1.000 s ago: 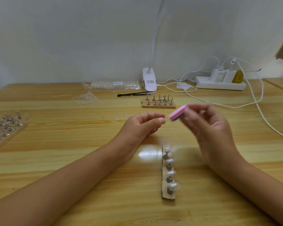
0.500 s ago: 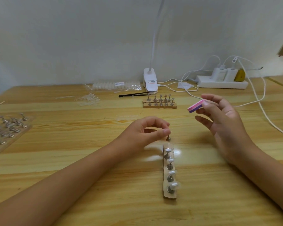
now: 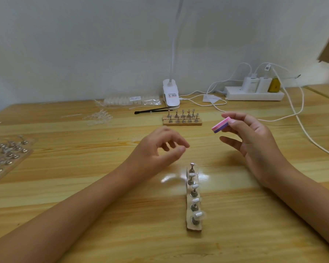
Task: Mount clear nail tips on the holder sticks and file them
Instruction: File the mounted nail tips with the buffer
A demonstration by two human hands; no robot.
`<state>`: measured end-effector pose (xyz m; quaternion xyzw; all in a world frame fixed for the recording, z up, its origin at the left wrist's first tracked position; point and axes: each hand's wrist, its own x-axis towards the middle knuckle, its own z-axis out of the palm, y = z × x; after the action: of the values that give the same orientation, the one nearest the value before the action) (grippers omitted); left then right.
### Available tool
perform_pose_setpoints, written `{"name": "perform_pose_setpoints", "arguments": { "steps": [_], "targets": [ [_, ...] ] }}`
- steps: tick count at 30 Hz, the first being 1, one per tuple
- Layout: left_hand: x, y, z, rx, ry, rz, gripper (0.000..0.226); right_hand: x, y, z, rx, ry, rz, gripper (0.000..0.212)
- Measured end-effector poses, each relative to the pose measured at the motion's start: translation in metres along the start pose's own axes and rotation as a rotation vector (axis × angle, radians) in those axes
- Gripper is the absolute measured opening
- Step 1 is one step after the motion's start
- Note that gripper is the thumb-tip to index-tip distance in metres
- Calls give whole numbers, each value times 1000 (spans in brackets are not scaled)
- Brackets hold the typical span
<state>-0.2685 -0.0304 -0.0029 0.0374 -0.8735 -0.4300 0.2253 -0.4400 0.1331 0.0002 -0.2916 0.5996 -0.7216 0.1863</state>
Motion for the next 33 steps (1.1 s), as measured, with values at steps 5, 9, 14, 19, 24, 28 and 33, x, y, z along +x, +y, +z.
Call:
{"name": "perform_pose_setpoints", "arguments": {
  "steps": [5,9,14,19,24,28,33],
  "targets": [
    [-6,-3,-11,266,-170,180,10,1,0,0,-12,12,-6,17],
    [-6,-7,-3,370,-238,213,5,2,2,-1,30,9,-4,16],
    [-4,-7,1,292,-219,165,16,3,3,-2,48,-11,14,17],
    [-3,-2,13,204,-241,27,12,2,4,0,-4,-17,21,17],
    [-5,2,19,164,-231,-43,12,1,4,0,-31,-25,25,17],
    [-5,2,19,126,-228,-89,11,1,4,0,-25,-31,32,17],
    [-1,2,18,-27,-269,-250,5,0,4,1,-29,-37,48,18]
  ]
}}
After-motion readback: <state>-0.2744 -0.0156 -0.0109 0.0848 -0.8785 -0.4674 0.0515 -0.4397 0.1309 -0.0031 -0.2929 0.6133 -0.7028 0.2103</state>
